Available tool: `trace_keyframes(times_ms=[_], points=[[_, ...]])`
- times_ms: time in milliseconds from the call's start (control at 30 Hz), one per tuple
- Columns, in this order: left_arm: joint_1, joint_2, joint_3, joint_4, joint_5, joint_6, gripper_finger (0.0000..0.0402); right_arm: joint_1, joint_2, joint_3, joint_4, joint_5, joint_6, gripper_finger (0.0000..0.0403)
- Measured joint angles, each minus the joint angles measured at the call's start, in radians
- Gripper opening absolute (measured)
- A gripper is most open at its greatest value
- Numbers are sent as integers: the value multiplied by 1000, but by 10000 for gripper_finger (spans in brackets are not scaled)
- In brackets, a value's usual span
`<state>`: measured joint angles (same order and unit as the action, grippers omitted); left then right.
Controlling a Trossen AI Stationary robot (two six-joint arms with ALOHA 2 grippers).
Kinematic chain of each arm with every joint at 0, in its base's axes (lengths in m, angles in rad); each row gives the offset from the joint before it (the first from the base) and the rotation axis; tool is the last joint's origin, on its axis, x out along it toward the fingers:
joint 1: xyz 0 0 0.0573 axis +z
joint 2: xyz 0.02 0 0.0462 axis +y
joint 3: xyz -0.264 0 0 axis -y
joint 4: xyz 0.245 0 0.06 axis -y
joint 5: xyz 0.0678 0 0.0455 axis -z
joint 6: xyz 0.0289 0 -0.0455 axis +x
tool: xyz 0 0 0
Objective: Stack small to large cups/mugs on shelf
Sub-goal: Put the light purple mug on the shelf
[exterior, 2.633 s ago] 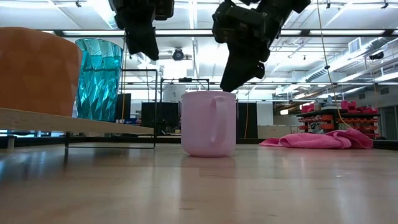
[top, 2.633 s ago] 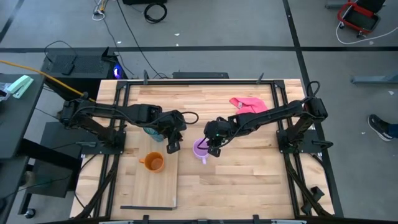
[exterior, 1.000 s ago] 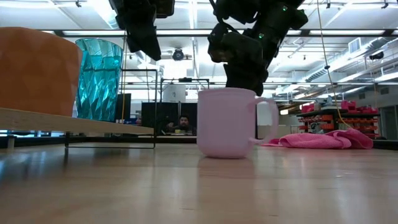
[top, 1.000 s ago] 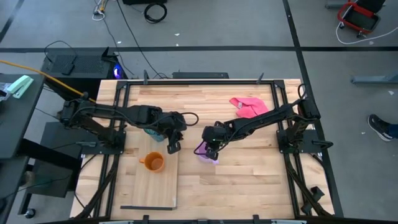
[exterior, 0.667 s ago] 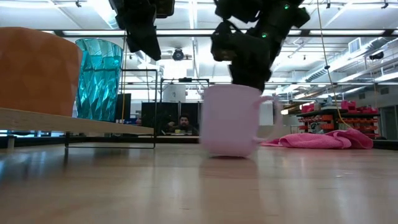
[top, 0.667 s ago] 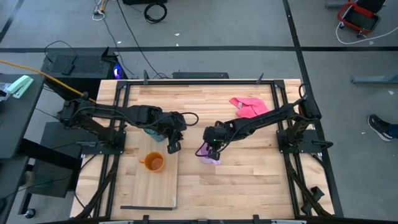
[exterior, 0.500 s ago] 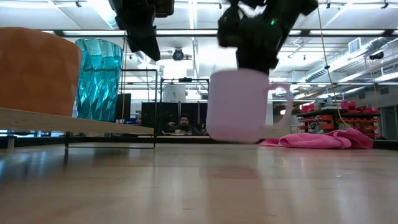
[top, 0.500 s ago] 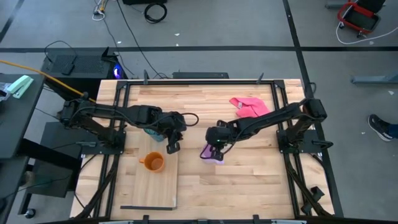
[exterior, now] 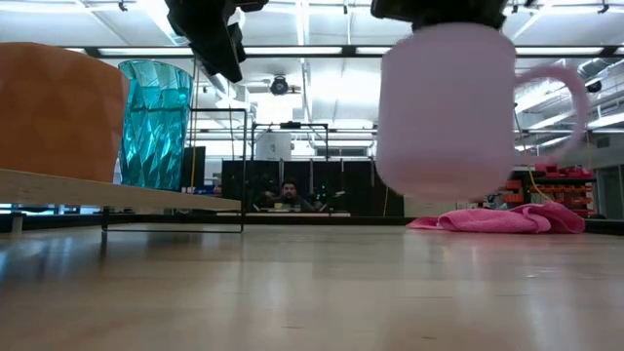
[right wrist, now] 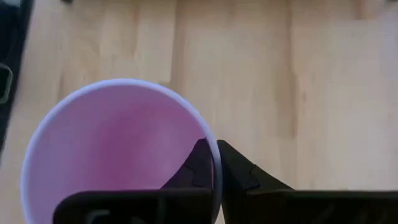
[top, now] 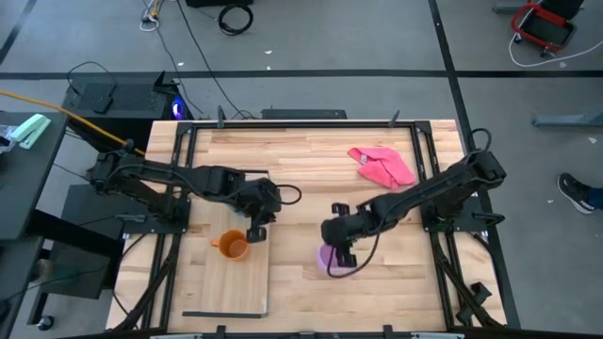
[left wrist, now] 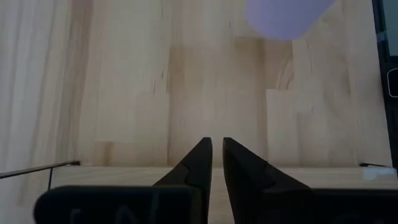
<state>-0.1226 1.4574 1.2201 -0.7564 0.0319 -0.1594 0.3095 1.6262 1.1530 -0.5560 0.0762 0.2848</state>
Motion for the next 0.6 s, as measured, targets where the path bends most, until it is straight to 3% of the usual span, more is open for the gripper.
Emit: trace_keyframes(times_ms=[600], points=[[-3, 38, -1, 33, 52, 25, 30, -74, 65, 0, 2, 54, -23, 8]])
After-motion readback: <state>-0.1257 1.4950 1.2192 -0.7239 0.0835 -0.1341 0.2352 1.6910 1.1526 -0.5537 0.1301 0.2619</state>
